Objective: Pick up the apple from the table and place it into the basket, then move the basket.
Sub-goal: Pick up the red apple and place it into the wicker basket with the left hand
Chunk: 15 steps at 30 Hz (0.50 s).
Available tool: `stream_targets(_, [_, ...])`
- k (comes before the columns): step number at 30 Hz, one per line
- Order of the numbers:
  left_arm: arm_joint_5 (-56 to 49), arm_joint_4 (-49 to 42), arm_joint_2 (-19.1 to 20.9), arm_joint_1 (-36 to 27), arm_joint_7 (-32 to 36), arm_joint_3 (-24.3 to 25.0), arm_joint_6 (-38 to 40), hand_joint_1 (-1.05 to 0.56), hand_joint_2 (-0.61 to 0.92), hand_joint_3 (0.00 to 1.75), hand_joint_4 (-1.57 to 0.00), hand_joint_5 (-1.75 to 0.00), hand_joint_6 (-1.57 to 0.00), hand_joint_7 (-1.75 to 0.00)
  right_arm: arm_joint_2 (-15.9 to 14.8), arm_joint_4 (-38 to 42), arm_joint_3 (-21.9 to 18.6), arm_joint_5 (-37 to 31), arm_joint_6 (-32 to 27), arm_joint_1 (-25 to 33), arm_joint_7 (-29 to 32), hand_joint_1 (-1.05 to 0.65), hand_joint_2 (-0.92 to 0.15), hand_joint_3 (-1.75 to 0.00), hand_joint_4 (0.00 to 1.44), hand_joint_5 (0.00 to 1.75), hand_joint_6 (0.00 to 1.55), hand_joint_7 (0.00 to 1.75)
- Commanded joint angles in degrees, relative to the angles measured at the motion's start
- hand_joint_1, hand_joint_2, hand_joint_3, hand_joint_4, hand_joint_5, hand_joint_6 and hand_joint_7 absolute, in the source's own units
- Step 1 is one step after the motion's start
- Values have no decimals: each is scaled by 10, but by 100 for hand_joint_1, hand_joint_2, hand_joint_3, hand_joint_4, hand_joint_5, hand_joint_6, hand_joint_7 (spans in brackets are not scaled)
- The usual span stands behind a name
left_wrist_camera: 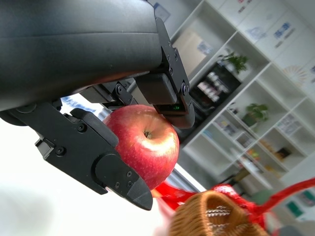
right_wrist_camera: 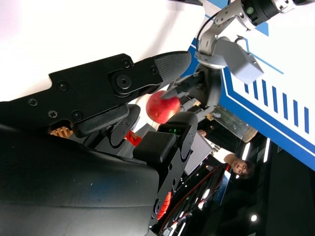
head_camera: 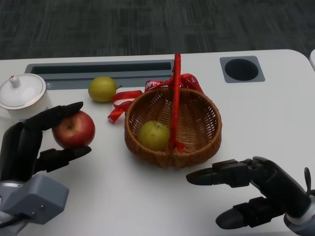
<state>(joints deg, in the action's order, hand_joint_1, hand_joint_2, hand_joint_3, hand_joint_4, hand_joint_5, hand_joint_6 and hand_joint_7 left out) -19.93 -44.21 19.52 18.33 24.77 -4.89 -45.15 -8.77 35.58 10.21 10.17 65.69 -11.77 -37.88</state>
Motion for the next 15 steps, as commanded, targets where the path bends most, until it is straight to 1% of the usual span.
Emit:
stream_targets(1, [26,47,3,-14,-29,18,2,-9,82,0,-123,-2,-109,-1,-3,1,-1,1,0,-1,5,-50,-92,0,87,0,78,0])
stream_targets(6, [32,60,-5,-18,-54,29,24,-6,80,0,-125,-2,-111,-1,-1,2,-2,0,3,0,8,-50,-92,0,87,0,78,0])
stream_targets(9, [44,70,-14,-24,-70,34,23,-6,80,0,-124,-1,-111,-1,-3,0,-1,4,2,2,6,-50,-92,0,87,0,78,0])
stream_targets(15, [83,136,-30,-34,-122,38,25,-11,81,0,-123,0,-111,0,-4,0,-1,7,-1,1,4,-49,-92,0,87,0,78,0])
